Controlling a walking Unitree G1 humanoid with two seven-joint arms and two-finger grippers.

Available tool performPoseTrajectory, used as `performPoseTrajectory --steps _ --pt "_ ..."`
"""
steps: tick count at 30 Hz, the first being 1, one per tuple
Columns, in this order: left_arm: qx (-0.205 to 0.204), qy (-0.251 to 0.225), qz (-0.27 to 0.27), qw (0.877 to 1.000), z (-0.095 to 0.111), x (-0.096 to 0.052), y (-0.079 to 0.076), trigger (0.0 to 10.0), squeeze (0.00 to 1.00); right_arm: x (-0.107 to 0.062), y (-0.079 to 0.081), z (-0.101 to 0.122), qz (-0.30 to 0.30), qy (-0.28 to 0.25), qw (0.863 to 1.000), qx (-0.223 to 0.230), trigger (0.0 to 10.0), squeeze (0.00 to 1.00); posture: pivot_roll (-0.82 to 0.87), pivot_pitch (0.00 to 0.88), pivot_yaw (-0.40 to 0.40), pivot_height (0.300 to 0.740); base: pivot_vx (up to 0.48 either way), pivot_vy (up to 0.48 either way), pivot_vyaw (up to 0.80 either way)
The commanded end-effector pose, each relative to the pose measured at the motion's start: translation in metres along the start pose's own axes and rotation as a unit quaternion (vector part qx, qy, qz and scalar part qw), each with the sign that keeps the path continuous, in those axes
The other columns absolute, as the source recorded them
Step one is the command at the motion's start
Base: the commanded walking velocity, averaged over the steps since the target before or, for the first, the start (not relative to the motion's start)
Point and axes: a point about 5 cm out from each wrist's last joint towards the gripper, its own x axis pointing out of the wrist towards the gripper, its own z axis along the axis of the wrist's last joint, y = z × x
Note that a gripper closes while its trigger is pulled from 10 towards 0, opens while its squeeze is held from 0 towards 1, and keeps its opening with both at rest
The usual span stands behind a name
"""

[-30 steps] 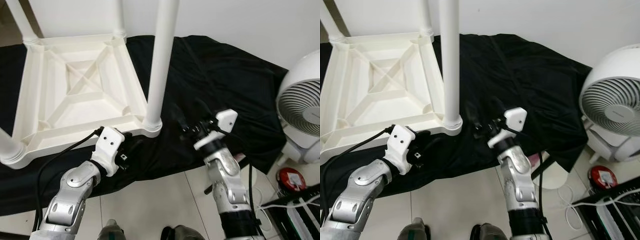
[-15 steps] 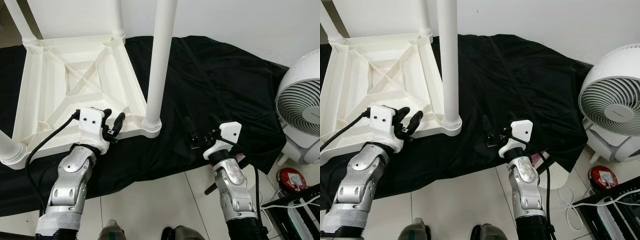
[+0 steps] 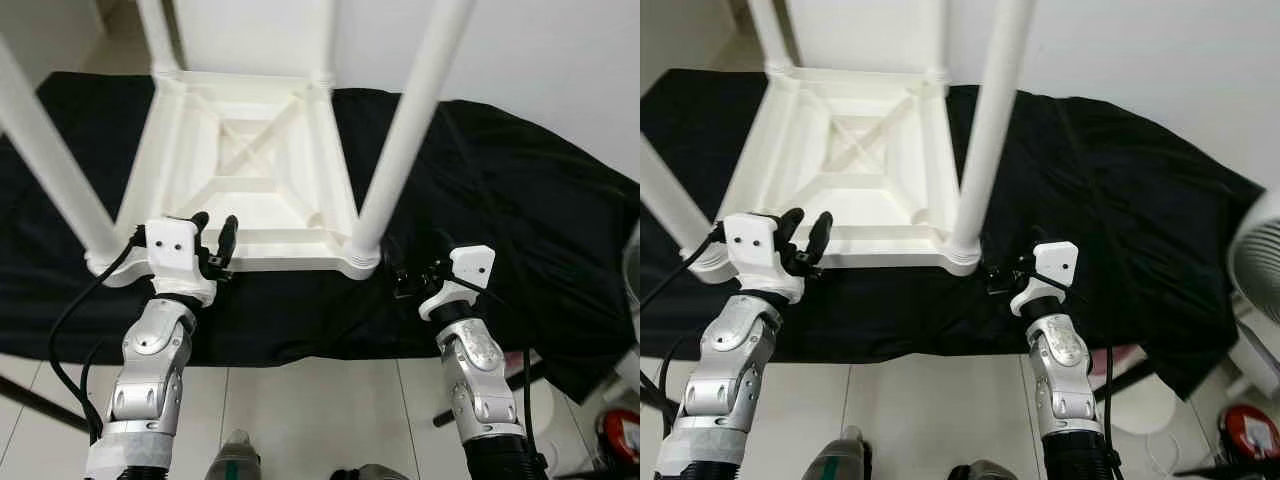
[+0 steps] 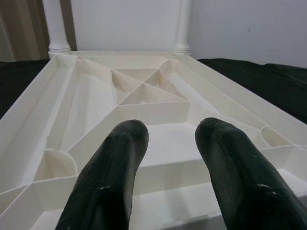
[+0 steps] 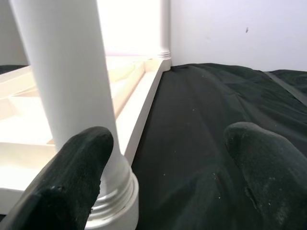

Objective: Building children table

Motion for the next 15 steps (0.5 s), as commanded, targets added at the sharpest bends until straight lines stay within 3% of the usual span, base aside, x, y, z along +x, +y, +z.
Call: performPoseTrajectory --steps 1,9,15 --pt "0.005 0.004 -0.017 1.000 -0.004 0.002 -0.007 10.0 0.00 0.000 -0.001 -0.001 -0.002 0.000 1.000 0.002 10.0 0.00 0.10 0.014 -0.073 0.740 0.000 0.000 0.00" --pt "0.002 0.013 -0.035 0.999 -0.015 0.000 -0.019 10.0 0.00 -0.004 -0.001 -0.003 -0.008 0.003 1.000 0.011 10.0 0.00 0.07 0.024 -0.066 0.740 0.000 0.000 0.00" --pt "0.000 0.005 -0.015 1.000 -0.013 0.004 -0.016 10.0 0.00 -0.004 -0.002 -0.003 -0.016 0.001 1.000 0.004 10.0 0.00 0.07 0.030 -0.059 0.740 0.000 0.000 0.00"
